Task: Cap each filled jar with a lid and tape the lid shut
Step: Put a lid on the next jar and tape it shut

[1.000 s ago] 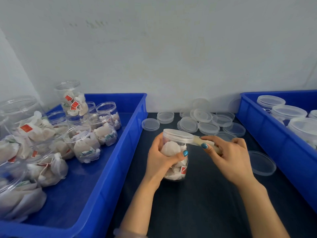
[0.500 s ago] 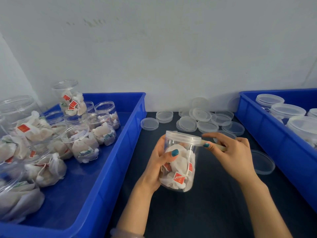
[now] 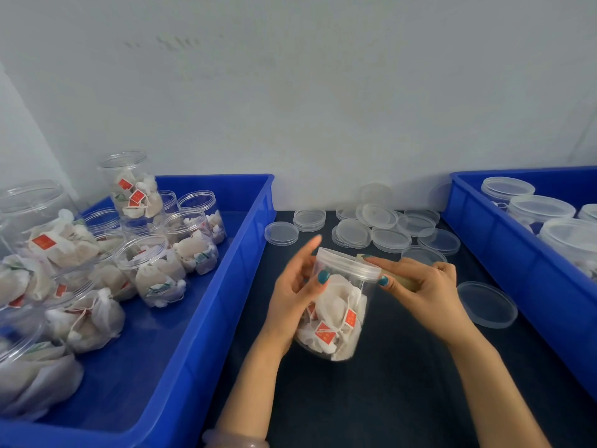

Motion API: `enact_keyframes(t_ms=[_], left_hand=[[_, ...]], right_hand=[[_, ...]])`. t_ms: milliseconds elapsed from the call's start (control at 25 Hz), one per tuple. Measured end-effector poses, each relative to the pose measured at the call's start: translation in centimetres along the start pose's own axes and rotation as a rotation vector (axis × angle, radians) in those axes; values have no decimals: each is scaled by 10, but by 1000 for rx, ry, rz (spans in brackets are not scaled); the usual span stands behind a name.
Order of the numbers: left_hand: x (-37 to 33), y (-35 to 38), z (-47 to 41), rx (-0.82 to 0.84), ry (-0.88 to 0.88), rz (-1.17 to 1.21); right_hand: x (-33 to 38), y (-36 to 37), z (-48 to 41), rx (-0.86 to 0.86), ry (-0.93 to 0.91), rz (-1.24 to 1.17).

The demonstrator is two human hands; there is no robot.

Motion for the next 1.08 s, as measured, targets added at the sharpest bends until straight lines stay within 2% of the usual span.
enact_keyframes(t_ms=[80,160,280,360,520,680,920,1000,1080], left_hand=[[-6,-7,0,-118,118,-57],[-4,-5,0,-123,147,-110],[1,3,2,-128,132,-293],[2,7,0,-167,106,-405],[6,-1,-7,-212,60,-348],[4,1,-7,-123,61,-224],[-1,11,-1,20,17,-69],[-2,17,2,90,9,-45],[-1,24,5,176,3,-25]], right_hand=[[-1,0,0,-21,20,93],[0,0,1,-35,25,171],[9,1,1,-41,-18,210],[13,7,1,16,-51,232],[9,14,2,94,-90,182],[5,7,1,52,-85,223],[4,9,0,52,-96,126],[2,9,-1,74,-82,-20],[-2,12,-1,153,-8,-265]])
Point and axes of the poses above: each hand's wrist, its own z-axis away from the middle knuckle, its own y-axis out of the palm, x = y × z, the point moved 7 cm from there along -z, towards the middle knuckle, and after that the axes turned 5 degrees about -x, right-handed, at the moved point
